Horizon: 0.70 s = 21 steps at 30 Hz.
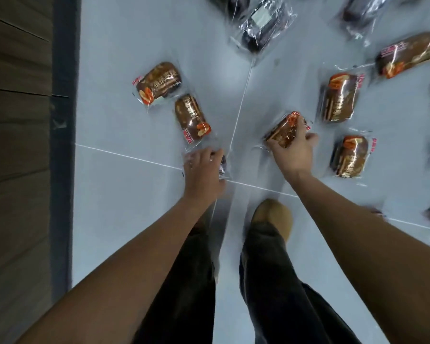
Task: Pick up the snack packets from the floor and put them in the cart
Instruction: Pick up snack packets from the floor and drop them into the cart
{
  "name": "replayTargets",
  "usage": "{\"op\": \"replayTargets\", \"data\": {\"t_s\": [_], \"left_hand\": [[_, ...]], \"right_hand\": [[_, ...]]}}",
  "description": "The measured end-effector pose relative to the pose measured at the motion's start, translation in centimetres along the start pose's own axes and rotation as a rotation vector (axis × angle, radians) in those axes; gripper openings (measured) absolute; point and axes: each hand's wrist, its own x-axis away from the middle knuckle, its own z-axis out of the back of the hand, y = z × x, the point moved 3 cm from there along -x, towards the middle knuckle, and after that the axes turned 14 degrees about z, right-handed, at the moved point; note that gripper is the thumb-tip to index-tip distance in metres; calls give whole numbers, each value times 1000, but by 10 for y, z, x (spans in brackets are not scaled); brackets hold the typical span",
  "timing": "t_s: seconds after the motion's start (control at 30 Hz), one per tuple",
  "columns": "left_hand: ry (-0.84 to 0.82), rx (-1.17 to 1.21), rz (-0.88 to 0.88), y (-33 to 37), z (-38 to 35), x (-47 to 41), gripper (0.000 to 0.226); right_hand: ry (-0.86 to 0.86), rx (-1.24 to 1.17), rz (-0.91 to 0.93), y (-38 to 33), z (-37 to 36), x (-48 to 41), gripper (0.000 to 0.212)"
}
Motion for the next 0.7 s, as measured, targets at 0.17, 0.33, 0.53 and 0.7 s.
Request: {"op": "replayTargets", "data": {"t_s": [0.17,0.33,0.53,0.7], "left_hand": [[126,-99,-19,-1,-19,-16,64],[90,-82,-21,-3,-11,-14,67],[17,46,35,3,18,14,67],[-6,79,51,15,70,61,69]], "right_hand": [[216,41,45,8,-23,-12,78],[234,0,70,8,-24,-13,70],[176,-20,98,-2,-5,16,65],[145,-61,106,-32,37,69,68]]}}
